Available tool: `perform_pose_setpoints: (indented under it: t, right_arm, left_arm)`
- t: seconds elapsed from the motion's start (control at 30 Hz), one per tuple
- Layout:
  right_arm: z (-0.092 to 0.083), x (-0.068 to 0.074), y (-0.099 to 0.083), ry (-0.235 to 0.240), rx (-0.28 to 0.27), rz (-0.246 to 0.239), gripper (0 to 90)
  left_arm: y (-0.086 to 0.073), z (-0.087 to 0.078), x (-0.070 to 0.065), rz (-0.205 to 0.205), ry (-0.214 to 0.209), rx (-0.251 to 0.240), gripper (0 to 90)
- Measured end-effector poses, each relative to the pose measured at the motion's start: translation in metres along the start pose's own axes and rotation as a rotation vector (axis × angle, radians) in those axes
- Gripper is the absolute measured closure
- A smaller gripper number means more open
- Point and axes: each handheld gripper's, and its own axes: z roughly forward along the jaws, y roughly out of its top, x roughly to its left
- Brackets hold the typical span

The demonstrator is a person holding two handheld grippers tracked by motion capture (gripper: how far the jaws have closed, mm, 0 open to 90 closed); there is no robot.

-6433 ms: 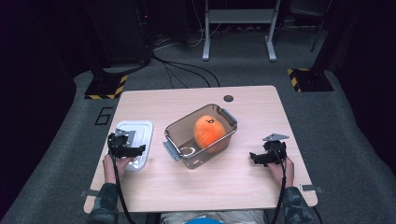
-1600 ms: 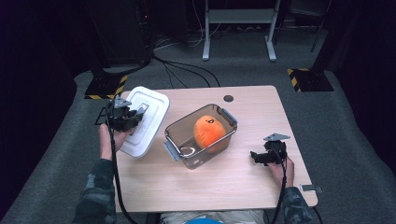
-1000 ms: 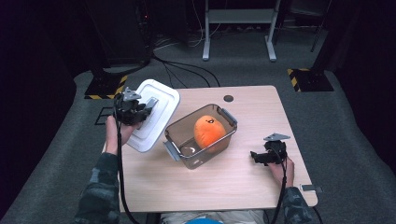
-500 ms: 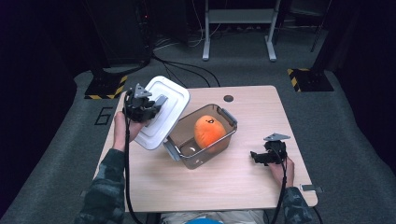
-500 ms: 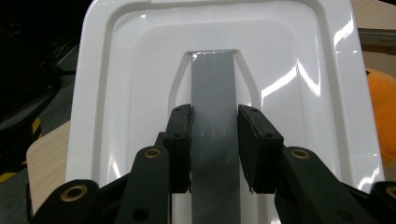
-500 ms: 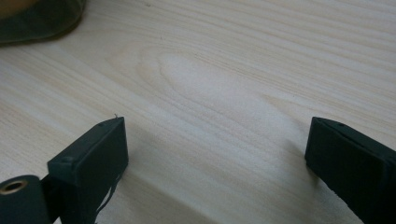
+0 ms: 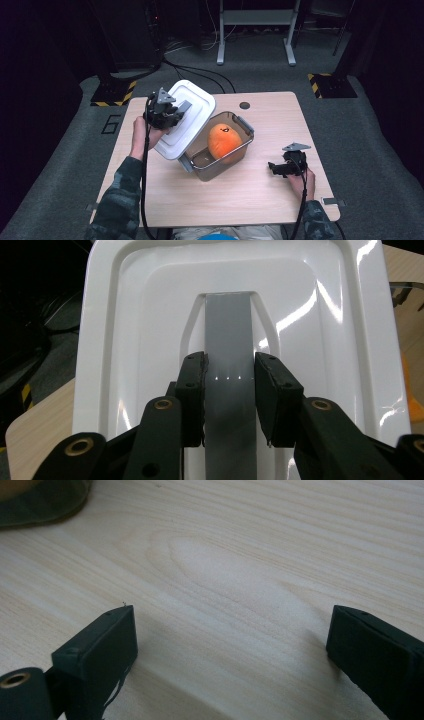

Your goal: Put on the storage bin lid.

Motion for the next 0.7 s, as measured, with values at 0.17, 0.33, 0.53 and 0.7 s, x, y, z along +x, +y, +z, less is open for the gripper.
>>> perform_pose_setpoints:
  t: [0.17,0.33,0.53,0.7]
  right_arm:
    - [0.0,0.0,0.0,0.0,0.0,0.0,5.5]
    - [0.0,0.0,0.0,0.001,0.0,0.0,5.6]
    - [0.0,0.0,0.0,0.002,0.0,0.0,5.6]
    - [0.0,0.0,0.0,0.004,-0.001,0.002,5.6]
  left_arm:
    - [0.006,0.005,-0.007,0.015,-0.015,0.006,66.4]
    - [0.011,0.005,-0.013,0.032,-0.029,-0.002,66.5]
    - [0.018,0.005,-0.021,0.047,-0.052,0.003,66.5]
    - [0.024,0.006,-0.029,0.061,-0.073,0.018,66.5]
